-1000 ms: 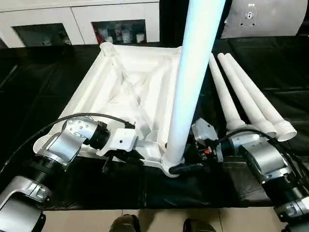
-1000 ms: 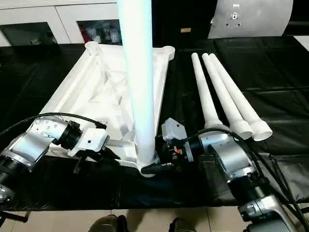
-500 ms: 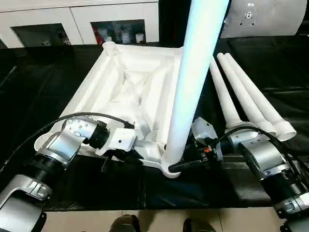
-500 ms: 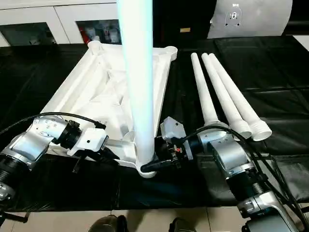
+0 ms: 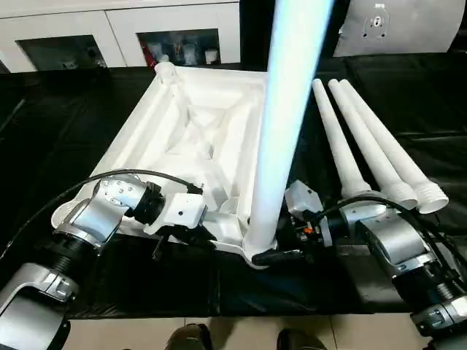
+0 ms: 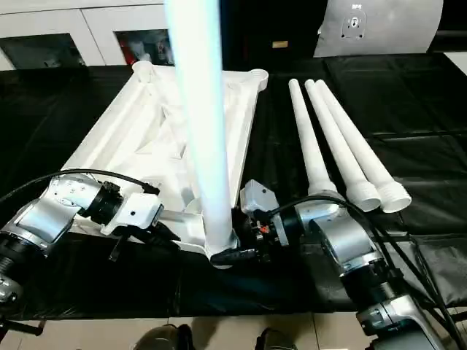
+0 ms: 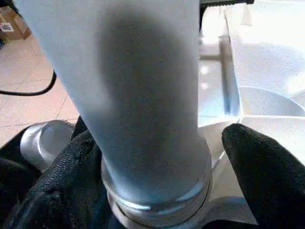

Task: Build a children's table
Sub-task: Rotate leg to tighten

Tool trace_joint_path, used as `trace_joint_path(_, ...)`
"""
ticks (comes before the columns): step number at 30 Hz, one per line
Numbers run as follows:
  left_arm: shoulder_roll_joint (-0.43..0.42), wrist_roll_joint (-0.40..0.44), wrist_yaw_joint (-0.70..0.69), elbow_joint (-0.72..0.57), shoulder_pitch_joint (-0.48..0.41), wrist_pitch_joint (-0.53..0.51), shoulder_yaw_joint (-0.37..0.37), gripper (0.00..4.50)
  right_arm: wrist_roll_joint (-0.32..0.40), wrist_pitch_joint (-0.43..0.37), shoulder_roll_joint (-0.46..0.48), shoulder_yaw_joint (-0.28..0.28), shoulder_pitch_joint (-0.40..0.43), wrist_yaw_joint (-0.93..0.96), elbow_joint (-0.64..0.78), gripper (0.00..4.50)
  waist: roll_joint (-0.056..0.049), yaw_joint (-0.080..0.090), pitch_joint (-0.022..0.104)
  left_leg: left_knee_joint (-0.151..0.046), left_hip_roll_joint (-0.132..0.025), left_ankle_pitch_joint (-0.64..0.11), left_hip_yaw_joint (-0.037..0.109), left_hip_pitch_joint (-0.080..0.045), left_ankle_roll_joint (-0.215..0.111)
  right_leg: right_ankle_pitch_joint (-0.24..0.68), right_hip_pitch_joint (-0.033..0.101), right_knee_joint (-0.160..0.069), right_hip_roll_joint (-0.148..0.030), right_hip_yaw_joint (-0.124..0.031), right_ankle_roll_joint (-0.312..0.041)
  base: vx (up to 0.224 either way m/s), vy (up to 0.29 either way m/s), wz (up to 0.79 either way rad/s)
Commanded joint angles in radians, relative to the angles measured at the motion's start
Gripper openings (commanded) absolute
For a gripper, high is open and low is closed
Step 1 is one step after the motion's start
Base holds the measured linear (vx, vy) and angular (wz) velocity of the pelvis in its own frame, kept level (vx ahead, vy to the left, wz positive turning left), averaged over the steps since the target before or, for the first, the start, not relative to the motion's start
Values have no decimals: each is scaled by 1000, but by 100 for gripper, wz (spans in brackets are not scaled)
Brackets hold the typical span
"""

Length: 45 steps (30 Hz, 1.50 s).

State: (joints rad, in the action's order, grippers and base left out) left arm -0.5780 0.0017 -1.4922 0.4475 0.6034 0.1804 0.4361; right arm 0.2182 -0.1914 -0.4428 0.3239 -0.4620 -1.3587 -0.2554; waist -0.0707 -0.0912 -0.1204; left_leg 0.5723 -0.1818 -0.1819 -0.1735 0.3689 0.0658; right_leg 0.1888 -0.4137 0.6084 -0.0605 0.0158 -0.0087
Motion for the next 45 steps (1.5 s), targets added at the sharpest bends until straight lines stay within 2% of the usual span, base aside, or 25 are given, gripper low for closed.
trace_joint_path(1,2,55,-29,27,-9,10,57,0,-7,-2,8,-9,-2,20,11,399,4,7,49,-79,-47,-277,10,-12,-22,320,38,-87,-71,-41,-242,0,0,0)
trace_joint_path(7,-3,55,-33,29,-9,11,55,0,9,-18,5,-9,-3,6,20,399,4,6,49,-82,-47,-281,10,-13,-20,351,38,-91,-72,-43,-232,0,0,0)
trace_joint_path(8,-5,56,-33,30,-9,11,55,0,11,-18,4,-8,-2,5,21,383,4,6,48,-83,-47,-278,11,-12,-21,348,38,-91,-71,-42,-232,0,0,0)
trace_joint_path(13,-7,55,-32,25,-14,8,54,0,15,-16,5,-6,5,6,26,362,4,7,48,-84,-47,-268,10,-10,-23,329,38,-90,-71,-41,-234,0,0,0)
trace_joint_path(19,-12,50,-24,7,-31,-8,48,0,18,-20,10,-5,21,15,43,295,3,7,46,-87,-48,-282,11,-10,-20,361,37,-94,-73,-43,-225,0,0,0)
trace_joint_path(21,-18,47,-19,-9,-48,-19,43,0,21,-23,11,-7,34,24,57,289,3,7,46,-88,-49,-284,11,-11,-19,370,36,-95,-73,-43,-221,0,0,0)
trace_joint_path(23,-21,46,-17,-15,-54,-23,41,0,22,-25,11,-8,40,27,63,283,3,7,49,-88,-49,-266,11,-10,-20,342,39,-93,-73,-42,-221,0,0,0)
trace_joint_path(27,-28,38,1,-46,-75,-54,27,0,22,-25,18,-13,62,53,78,278,1,9,53,-83,-47,-217,7,-8,-33,234,42,-85,-68,-39,-248,0,0,0)
trace_joint_path(28,-28,36,18,-63,-85,-77,19,0,22,-25,24,-18,70,70,82,277,1,10,52,-85,-48,-219,7,-5,-32,230,44,-85,-69,-39,-251,0,0,0)
trace_joint_path(30,-28,36,18,-63,-85,-77,19,0,22,-25,24,-18,70,70,82,277,1,11,50,-86,-46,-238,7,-9,-30,257,42,-89,-67,-38,-248,0,0,0)
trace_joint_path(31,-28,35,40,-90,-99,-110,10,0,16,-24,36,-24,79,104,84,277,-3,11,50,-87,-46,-244,7,-9,-27,270,41,-89,-68,-38,-247,0,0,0)
trace_joint_path(32,-28,35,40,-90,-99,-110,10,0,16,-24,36,-24,79,104,84,277,-1,12,47,-89,-47,-265,8,-10,-22,307,39,-93,-69,-39,-240,0,0,0)
trace_joint_path(33,-24,31,77,-132,-121,-164,-6,0,3,-20,57,-34,90,156,84,277,-3,14,47,-91,-49,-278,9,-12,-14,334,39,-93,-72,-41,-233,0,0,0)
trace_joint_path(34,-22,28,90,-151,-130,-186,-13,0,-3,-16,66,-37,94,179,82,277,-2,15,42,-93,-47,-299,10,-12,-13,383,35,-101,-71,-41,-219,0,0,0)
trace_joint_path(36,-2,19,171,-253,-178,-303,-45,0,-33,-11,124,-57,113,308,73,277,2,22,45,-96,-50,-302,14,-9,1,411,38,-97,-77,-43,-209,0,0,0)
trace_joint_path(37,20,20,226,-317,-206,-378,-61,0,-50,-14,166,-68,123,390,63,277,2,26,40,-98,-46,-303,15,-5,-3,440,36,-103,-74,-41,-200,0,0,0)
trace_joint_path(38,20,20,226,-317,-206,-378,-61,0,-50,-14,166,-68,123,390,63,277,2,30,40,-100,-45,-309,17,-6,1,464,36,-103,-74,-40,-190,0,0,0)
trace_joint_path(39,56,27,300,-407,-243,-481,-74,0,-68,-25,224,-79,133,498,54,277,8,44,38,-103,-41,-321,22,-2,6,559,37,-110,-76,-38,-150,0,0,0)
trace_joint_path(40,56,27,300,-407,-243,-481,-74,0,-68,-25,224,-79,133,498,54,276,5,48,39,-104,-43,-313,24,-1,9,558,36,-109,-78,-39,-149,0,0,0)
trace_joint_path(41,71,31,322,-436,-254,-514,-76,0,-73,-30,243,-82,136,530,52,276,3,56,36,-103,-39,-323,25,-1,5,588,32,-116,-75,-37,-134,0,0,0)
trace_joint_path(42,71,31,322,-436,-254,-514,-76,0,-73,-30,243,-82,136,530,52,276,4,61,38,-103,-38,-319,25,-1,-1,571,32,-117,-72,-37,-129,0,0,0)
trace_joint_path(43,107,42,366,-469,-264,-562,-76,0,-82,-39,281,-90,133,597,39,276,6,61,40,-101,-38,-315,23,-2,-6,558,31,-118,-71,-38,-129,0,0,0)
trace_joint_path(44,154,56,421,-501,-271,-619,-74,0,-91,-53,335,-106,124,688,17,276,6,64,41,-100,-42,-300,18,-5,-4,504,26,-114,-69,-41,-149,0,0,0)
trace_joint_path(45,183,65,453,-512,-271,-648,-74,0,-95,-60,359,-114,119,728,7,276,4,63,40,-95,-39,-313,14,-13,-4,517,18,-120,-66,-42,-153,0,0,0)
